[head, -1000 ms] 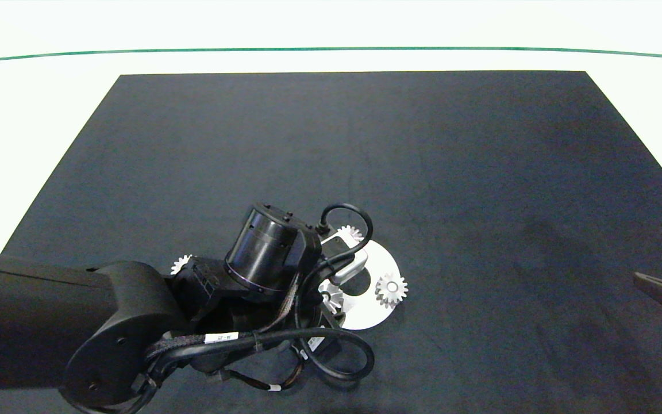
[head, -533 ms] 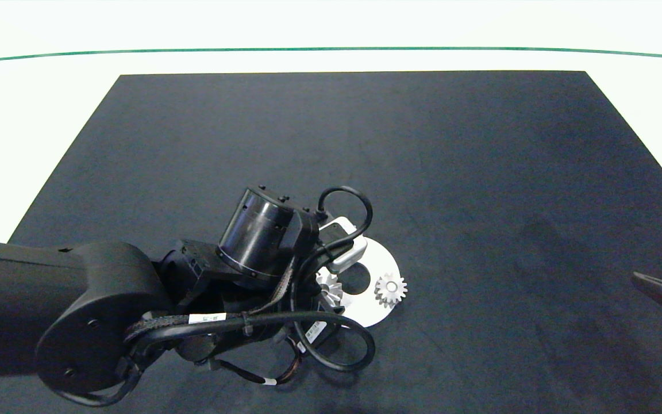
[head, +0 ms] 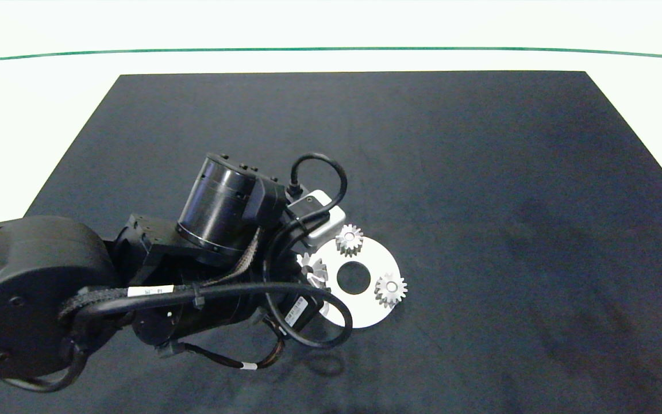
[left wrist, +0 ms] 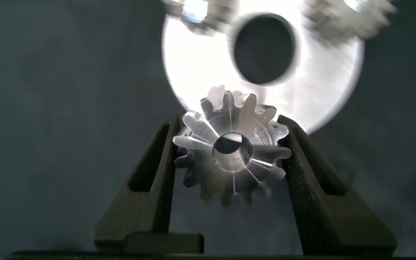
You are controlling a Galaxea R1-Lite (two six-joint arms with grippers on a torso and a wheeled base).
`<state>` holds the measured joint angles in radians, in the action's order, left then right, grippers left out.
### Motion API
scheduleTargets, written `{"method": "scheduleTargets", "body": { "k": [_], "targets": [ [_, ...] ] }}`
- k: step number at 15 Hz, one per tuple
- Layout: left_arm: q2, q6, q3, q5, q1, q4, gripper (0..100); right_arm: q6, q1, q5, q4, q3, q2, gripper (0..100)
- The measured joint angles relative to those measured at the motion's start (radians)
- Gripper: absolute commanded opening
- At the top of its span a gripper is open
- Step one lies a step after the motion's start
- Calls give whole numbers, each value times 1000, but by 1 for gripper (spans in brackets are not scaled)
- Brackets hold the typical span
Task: Remove an incorrectly installed larger gear and replace it with the correct smaller gear
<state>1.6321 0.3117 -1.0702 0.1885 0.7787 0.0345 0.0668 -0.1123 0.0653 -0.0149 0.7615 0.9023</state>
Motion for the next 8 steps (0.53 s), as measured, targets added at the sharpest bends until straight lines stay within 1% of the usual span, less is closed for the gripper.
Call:
{"method": "scheduleTargets", "body": {
  "k": [2, 3, 6, 8],
  "targets": [
    [-6, 0, -26, -1, -44, 3, 28, 0, 0, -1, 6, -90, -1, 100],
    [-6, 1, -49, -1, -70, 2, 28, 0, -1, -2, 7, -116, -3, 100],
    [14, 2, -122, -2, -117, 4, 28, 0, -1, -2, 6, -137, -7, 100],
    [32, 2, -168, -5, -130, 41, 28, 0, -1, -2, 6, -140, -8, 100]
  ]
}}
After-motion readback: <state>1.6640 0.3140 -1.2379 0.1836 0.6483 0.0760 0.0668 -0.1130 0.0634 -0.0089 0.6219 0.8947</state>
